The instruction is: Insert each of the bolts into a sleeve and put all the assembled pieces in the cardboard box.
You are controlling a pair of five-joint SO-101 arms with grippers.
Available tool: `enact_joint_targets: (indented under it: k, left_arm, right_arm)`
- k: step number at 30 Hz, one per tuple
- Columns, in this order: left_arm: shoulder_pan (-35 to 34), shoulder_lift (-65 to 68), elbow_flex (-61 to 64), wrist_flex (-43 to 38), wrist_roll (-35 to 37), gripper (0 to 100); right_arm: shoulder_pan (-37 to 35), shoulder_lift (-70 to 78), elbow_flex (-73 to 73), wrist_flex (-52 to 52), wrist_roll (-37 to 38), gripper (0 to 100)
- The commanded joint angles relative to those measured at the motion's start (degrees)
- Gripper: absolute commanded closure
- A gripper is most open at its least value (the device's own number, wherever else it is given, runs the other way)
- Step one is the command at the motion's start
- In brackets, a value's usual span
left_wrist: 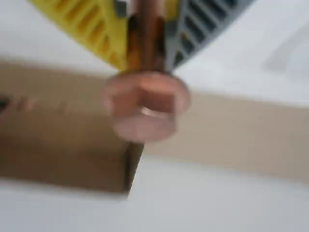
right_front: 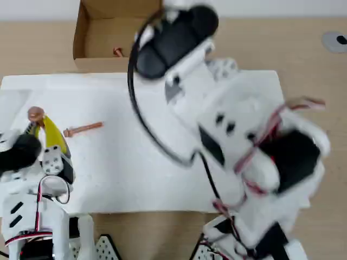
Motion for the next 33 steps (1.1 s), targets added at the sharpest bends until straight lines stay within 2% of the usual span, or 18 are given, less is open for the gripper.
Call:
enact_joint_targets:
  k: [1, 3, 5, 13, 16, 22, 25, 27, 30, 33]
  left_arm:
    - [-0.26, -0.22, -0.26, -7.21, 4.84, 98]
    - [-0.18, -0.13, -0.26, -10.64, 5.89, 98]
    - [1.49, -0.04, -0.26, -13.01, 6.07, 99]
    - [16.09, 0.13, -7.03, -14.77, 5.98, 99]
    - [18.99, 1.98, -11.78, -14.42, 5.89, 99]
    - [19.78, 12.00, -20.84, -14.33, 6.77, 99]
    - [20.40, 17.01, -24.44, -14.33, 11.08, 99]
    - [23.38, 19.91, -26.37, -13.80, 11.96, 99]
    - [30.15, 23.69, -30.24, -8.70, 11.96, 99]
    - [36.22, 26.59, -32.79, -4.48, 11.96, 99]
  right_arm:
    - [-2.77, -9.98, 13.67, 0.53, -0.70, 98.8]
    - [-3.56, -14.99, 24.40, -0.88, -1.14, 98.8]
    - [-3.56, -19.74, 35.82, -6.51, -3.69, 98.8]
    - [-3.74, -37.41, 75.12, -41.58, -11.69, 98.8]
    - [-3.82, -43.30, 86.46, -53.54, -13.98, 98.8]
    - [-4.70, -53.67, 103.96, -70.68, -18.73, 98.8]
    - [-7.87, -57.89, 111.08, -76.48, -18.81, 98.8]
    - [-10.77, -60.26, 115.03, -79.65, -18.64, 98.8]
    - [-14.73, -62.46, 118.90, -82.81, -18.64, 98.8]
    - [-16.04, -63.43, 120.31, -84.04, -18.73, 98.8]
